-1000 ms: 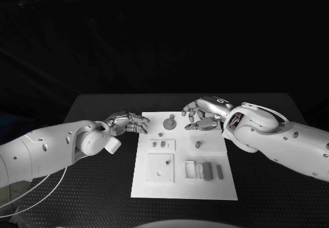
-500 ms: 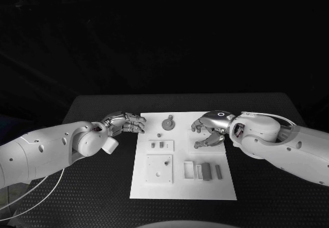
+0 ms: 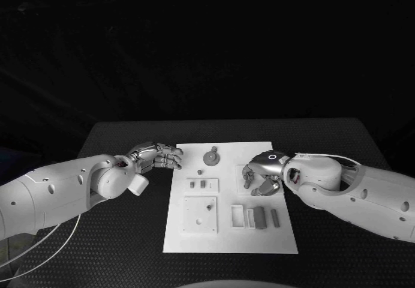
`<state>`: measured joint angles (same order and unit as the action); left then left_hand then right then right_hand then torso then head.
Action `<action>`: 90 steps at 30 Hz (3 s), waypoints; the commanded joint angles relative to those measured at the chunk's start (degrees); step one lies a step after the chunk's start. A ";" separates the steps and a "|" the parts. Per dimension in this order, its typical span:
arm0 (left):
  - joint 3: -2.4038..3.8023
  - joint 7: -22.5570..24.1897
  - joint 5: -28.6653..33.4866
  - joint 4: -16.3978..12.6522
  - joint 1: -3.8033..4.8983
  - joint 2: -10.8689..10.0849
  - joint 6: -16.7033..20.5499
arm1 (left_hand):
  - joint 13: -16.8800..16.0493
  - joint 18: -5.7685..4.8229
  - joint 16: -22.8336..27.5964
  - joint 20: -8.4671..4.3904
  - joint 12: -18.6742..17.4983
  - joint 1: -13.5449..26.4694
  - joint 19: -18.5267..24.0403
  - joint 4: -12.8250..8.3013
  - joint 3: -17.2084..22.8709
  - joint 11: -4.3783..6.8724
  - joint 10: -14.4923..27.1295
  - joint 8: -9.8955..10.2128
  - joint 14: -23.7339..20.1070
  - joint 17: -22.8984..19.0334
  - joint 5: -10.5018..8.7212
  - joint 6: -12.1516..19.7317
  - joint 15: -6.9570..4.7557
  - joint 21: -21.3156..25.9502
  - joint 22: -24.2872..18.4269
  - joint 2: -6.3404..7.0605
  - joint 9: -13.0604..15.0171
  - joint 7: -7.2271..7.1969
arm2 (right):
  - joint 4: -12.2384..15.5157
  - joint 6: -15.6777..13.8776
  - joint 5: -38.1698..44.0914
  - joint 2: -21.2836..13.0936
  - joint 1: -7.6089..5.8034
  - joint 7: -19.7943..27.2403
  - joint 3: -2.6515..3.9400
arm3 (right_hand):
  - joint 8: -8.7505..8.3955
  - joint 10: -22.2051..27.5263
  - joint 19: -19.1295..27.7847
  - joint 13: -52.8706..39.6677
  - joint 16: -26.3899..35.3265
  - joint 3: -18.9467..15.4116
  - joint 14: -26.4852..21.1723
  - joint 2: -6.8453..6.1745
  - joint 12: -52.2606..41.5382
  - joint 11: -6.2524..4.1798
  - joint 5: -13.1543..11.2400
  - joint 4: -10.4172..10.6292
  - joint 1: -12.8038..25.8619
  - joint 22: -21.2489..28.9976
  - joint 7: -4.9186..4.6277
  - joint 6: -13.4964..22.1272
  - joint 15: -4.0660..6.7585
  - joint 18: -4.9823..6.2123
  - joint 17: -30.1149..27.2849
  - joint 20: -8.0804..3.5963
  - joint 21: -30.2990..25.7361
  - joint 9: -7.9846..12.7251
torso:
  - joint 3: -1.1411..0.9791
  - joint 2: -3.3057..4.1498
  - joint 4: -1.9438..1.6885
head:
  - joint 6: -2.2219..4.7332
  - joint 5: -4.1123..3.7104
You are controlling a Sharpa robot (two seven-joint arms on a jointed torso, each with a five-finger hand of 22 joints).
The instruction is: Assemble the parts on the task board
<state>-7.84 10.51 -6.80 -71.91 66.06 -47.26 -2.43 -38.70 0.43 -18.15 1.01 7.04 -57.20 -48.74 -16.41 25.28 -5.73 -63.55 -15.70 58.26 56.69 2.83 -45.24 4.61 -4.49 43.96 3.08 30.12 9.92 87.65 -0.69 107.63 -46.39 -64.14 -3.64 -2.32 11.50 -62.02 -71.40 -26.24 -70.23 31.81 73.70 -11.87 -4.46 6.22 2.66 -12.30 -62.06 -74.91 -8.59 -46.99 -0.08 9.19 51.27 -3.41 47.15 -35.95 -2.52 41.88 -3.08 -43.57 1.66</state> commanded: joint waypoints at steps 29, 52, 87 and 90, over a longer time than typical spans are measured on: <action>0.05 0.39 0.41 -0.02 0.05 0.17 -1.30 | -0.17 -0.43 0.27 -0.15 -0.32 -0.28 -0.31 -0.06 -0.69 -0.06 -0.52 -0.61 0.60 0.12 -0.02 -0.59 -0.09 0.00 0.07 -0.59 0.09 0.42 | -1.45 -3.90 4.03 2.30 0.59 -0.91 -0.55 | 2.67 -10.03 -0.45 0.56 -0.33 -2.31 0.43 8.38 -2.61 -3.22 0.10 -4.43 -2.34 -1.12 -0.21 -5.23 3.48 5.81 -0.60 0.46 0.15 0.16 | 0.13 0.03 -0.02 | -0.39 -0.11; 0.05 0.15 0.19 0.02 0.05 0.15 -1.75 | -0.20 -0.43 0.33 -0.15 -0.39 -0.09 -0.35 0.00 -0.89 -0.06 -0.56 -0.60 0.65 0.15 -0.02 -0.56 -0.10 0.02 0.06 -0.66 0.03 0.49 | -1.69 -3.07 4.45 2.26 0.70 -1.33 -0.73 | 2.70 -10.00 -0.12 0.91 -0.04 -2.39 0.31 8.43 -1.96 -3.16 0.11 -4.43 -3.33 -0.97 -0.11 -5.74 3.42 5.81 -0.87 0.59 -0.10 0.46 | 0.14 0.01 -0.05 | -0.65 -0.13; 0.04 -0.52 0.17 0.19 0.04 0.23 -2.48 | -0.26 -0.43 0.44 -0.18 -0.50 0.28 -0.41 0.07 -1.14 -0.03 -0.65 -0.59 0.72 0.22 -0.01 -0.53 -0.13 0.07 0.03 -0.90 -0.05 0.59 | 2.41 -6.70 -2.79 0.49 0.90 -1.65 0.48 | 4.93 -15.23 -1.05 -1.82 -0.32 7.49 0.66 9.37 -4.51 -5.24 0.10 -3.96 -3.67 -1.15 1.81 -10.87 5.44 5.81 -0.86 1.00 0.62 -0.11 | 0.17 0.00 0.03 | -0.67 -0.03; 0.04 -0.59 0.17 0.11 0.04 0.14 -2.48 | -0.26 -0.43 0.45 -0.18 -0.51 0.29 -0.41 0.06 -1.15 -0.03 -0.66 -0.59 0.72 0.22 -0.01 -0.53 -0.13 0.07 0.03 -0.91 -0.06 0.61 | 3.51 -6.88 -2.69 0.27 0.79 -1.83 1.22 | 4.96 -15.28 -1.06 -1.88 -0.33 7.53 0.65 9.36 -4.54 -5.27 0.10 -3.98 -3.62 -1.15 1.83 -10.92 5.47 5.81 -0.85 0.99 0.65 -0.13 | 0.20 -0.01 0.04 | -0.62 -0.01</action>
<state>-7.83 9.77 -6.73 -71.61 66.06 -47.16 -3.87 -38.87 0.43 -17.92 1.02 6.82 -57.22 -48.73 -16.32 24.55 -5.79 -63.91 -15.93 58.45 56.85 2.83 -45.65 4.41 -4.49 43.93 2.63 30.13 10.33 90.57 -7.15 106.27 -46.01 -63.29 -5.25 -1.23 16.27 -70.28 -72.18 -28.07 -70.22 39.00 75.50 -3.10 -8.65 3.08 2.38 -16.15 -65.82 -74.90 -6.84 -57.49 3.84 9.53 50.35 -2.64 47.59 -36.14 -2.38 41.88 -3.08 -44.26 1.63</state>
